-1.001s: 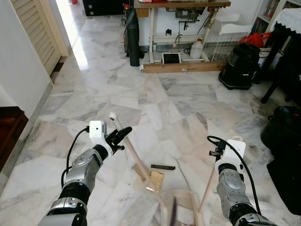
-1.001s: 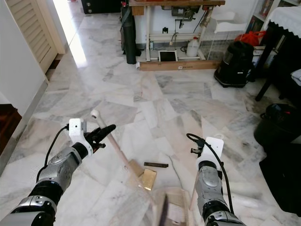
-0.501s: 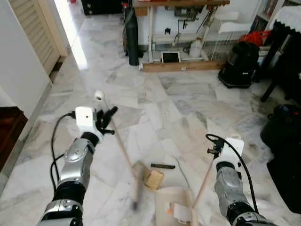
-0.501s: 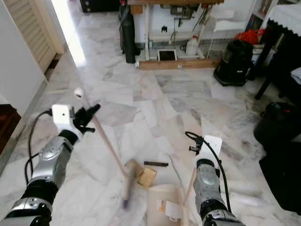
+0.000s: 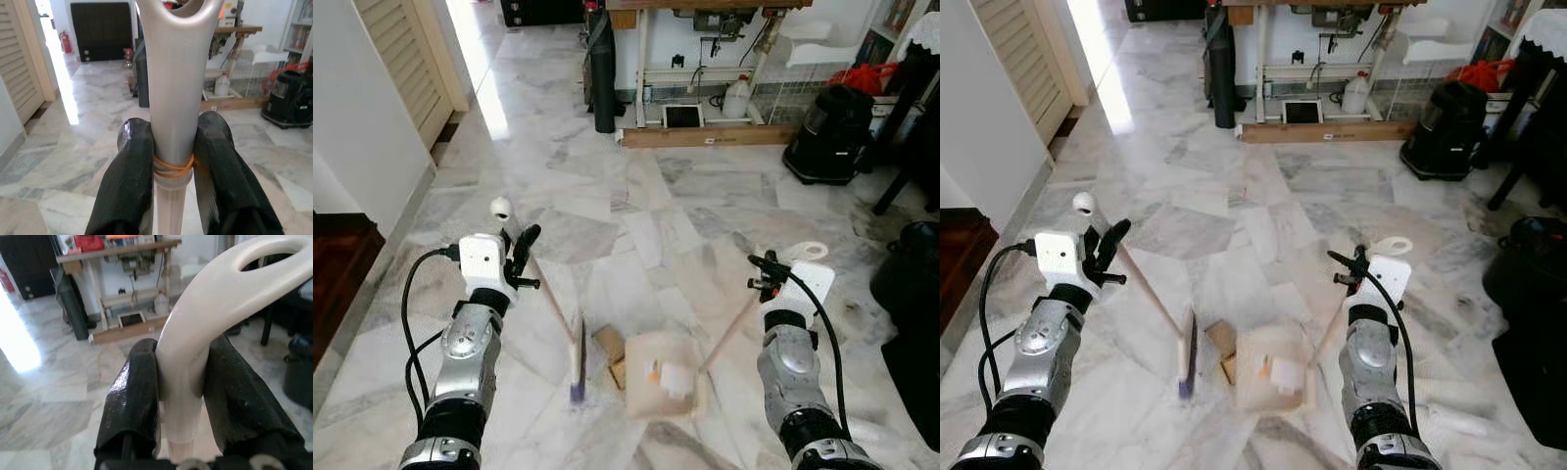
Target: Sweep floor
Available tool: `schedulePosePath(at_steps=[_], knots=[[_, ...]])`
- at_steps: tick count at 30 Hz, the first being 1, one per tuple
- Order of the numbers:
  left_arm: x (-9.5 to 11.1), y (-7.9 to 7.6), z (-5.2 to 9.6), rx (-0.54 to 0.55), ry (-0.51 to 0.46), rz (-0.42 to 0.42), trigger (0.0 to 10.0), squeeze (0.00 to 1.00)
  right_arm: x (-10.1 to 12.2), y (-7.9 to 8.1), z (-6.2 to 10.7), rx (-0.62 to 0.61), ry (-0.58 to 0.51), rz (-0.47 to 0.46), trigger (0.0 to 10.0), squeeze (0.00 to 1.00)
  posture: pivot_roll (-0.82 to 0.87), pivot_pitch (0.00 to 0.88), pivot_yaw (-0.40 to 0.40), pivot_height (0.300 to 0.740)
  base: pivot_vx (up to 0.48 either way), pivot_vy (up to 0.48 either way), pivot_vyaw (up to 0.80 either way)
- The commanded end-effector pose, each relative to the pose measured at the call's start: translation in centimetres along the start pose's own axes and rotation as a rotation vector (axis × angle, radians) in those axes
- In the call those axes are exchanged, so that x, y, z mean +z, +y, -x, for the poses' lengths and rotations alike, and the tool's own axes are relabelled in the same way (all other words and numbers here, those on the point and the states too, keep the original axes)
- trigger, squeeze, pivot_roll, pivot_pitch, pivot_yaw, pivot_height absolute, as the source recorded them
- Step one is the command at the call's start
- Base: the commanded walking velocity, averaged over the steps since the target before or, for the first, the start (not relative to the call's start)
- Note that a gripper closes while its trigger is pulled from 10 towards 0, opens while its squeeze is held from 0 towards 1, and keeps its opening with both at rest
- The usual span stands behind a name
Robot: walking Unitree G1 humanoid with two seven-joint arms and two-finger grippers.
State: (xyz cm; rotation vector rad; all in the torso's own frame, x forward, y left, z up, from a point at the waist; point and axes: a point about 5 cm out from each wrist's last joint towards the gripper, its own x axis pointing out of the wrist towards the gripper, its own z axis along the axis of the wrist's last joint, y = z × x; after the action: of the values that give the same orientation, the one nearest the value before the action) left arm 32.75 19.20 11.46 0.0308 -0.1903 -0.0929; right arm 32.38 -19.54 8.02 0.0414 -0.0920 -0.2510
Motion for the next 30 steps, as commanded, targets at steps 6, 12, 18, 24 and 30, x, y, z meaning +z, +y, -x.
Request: schedulePosePath(at_steps=[6, 12, 18, 24, 30], knots=[[-0.1, 1.0, 0.4, 0.055, -0.019, -0.014, 10.0, 0.0, 1.7, 1.1, -0.3, 0.037, -0.093, -0.002, 10.0, 0.0, 0.03, 0.0, -0.014, 0.74, 0.0, 0.0, 0.0], [0.3, 1.3, 0.5, 0.06, -0.049, -0.04, 10.0, 0.0, 2.0, 0.6, 0.2, 0.018, -0.131, -0.023, 10.0, 0.0, 0.03, 0.0, -0.014, 0.74, 0.0, 0.0, 0.0], [0.2, 0.6, 0.4, 0.044, -0.052, -0.057, 10.0, 0.0, 2.0, -0.1, 0.9, 0.013, -0.145, 0.0, 10.0, 0.0, 0.01, 0.0, -0.029, 0.74, 0.0, 0.0, 0.0], [0.2, -0.2, 0.2, 0.038, -0.064, -0.049, 10.0, 0.0, 2.5, -0.7, 0.7, 0.007, -0.16, 0.016, 10.0, 0.0, 0.0, 0.0, -0.037, 0.74, 0.0, 0.0, 0.58], [0.0, -0.2, 0.3, 0.041, -0.062, -0.048, 10.0, 0.0, 2.7, -0.6, 1.0, -0.002, -0.166, 0.007, 10.0, 0.0, -0.02, 0.0, -0.024, 0.74, 0.0, 0.0, 0.77]])
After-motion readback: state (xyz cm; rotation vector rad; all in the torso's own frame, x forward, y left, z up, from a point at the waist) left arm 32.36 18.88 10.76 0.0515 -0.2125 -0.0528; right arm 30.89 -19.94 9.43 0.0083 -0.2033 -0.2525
